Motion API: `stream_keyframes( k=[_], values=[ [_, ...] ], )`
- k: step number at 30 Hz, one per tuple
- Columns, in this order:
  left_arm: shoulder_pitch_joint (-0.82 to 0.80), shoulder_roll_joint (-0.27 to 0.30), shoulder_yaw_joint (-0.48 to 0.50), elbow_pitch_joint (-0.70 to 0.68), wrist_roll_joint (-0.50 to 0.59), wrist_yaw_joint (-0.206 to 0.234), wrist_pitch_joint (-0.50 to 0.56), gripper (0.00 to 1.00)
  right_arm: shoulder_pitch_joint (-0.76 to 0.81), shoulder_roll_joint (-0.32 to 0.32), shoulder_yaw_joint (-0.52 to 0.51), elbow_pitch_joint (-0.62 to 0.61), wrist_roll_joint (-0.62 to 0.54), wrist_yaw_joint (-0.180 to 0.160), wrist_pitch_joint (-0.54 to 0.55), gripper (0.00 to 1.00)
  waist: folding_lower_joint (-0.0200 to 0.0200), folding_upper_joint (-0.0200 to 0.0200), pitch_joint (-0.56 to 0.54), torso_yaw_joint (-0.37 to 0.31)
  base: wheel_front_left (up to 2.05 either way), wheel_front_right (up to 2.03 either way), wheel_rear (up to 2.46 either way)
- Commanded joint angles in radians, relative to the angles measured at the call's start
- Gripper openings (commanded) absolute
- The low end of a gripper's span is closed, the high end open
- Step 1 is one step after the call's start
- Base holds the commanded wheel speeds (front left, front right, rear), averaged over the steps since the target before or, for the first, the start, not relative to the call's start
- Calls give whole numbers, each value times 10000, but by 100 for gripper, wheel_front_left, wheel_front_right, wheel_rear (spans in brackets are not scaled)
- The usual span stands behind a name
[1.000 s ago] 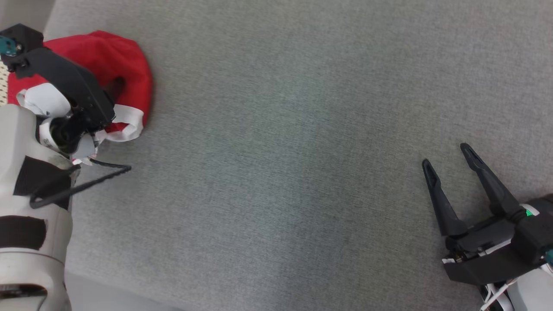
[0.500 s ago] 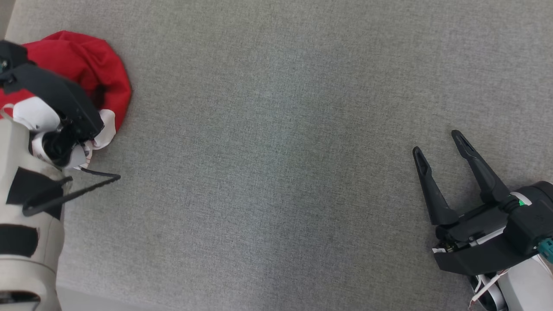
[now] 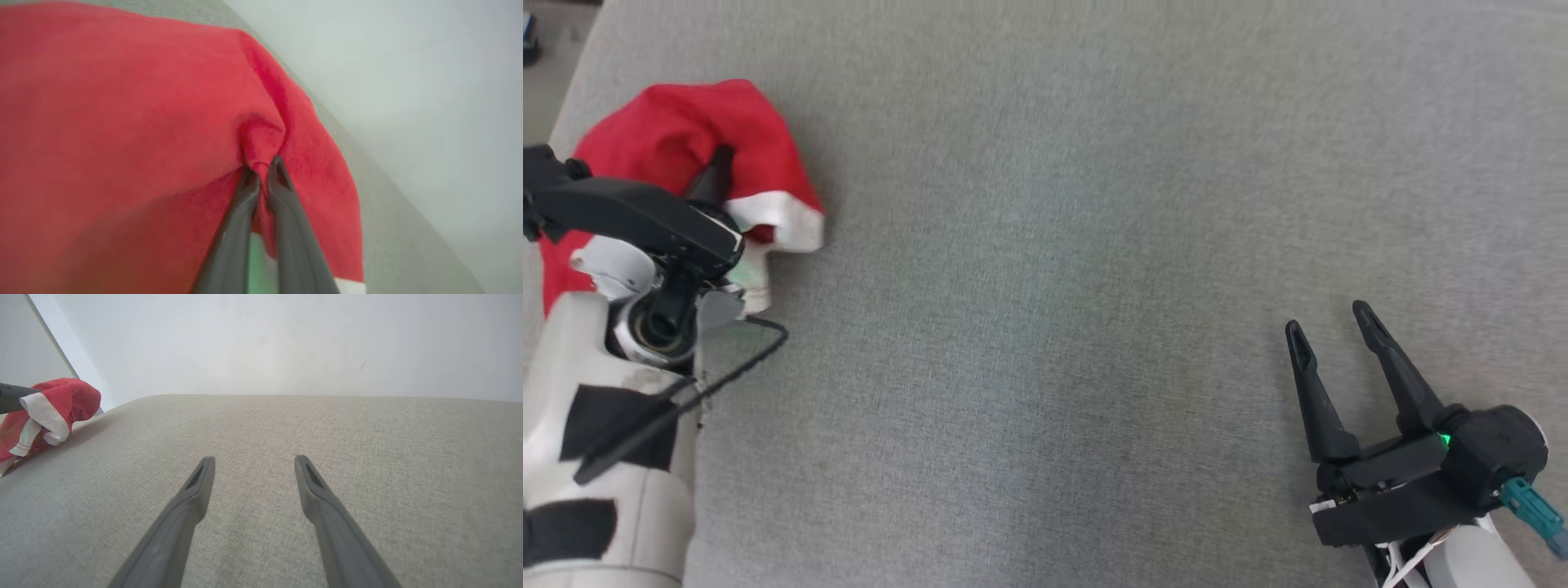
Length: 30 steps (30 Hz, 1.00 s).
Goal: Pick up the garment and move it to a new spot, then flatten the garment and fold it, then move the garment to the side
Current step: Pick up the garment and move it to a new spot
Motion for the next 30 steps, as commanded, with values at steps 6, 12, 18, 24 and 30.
stream_keyframes(
  k=[6,12,18,24,30],
  values=[
    [1149,-95,-188,-1336,-974,5,-839,0,515,496,-165,43,156,-30,-4,100,-1,-2,-1461,-755,0,0,0],
    [1784,-236,-493,-2394,-1412,4,-865,0,947,810,-306,38,211,-28,-2,100,-1,-2,-2324,-1479,0,0,0],
    [2148,-631,-364,-3542,-2206,61,-466,0,1271,1028,-398,-35,227,-28,-2,100,-1,-2,-2869,-2430,0,0,0],
    [2517,-967,-453,-4715,-2544,457,-80,0,1409,1260,-484,-97,258,-28,-3,100,-1,-2,-3110,-3597,0,0,0],
    [2829,-1290,-714,-5852,-2705,803,-47,0,1457,1450,-478,-115,291,-28,-2,100,-1,-2,-3136,-4760,0,0,0]
  ],
)
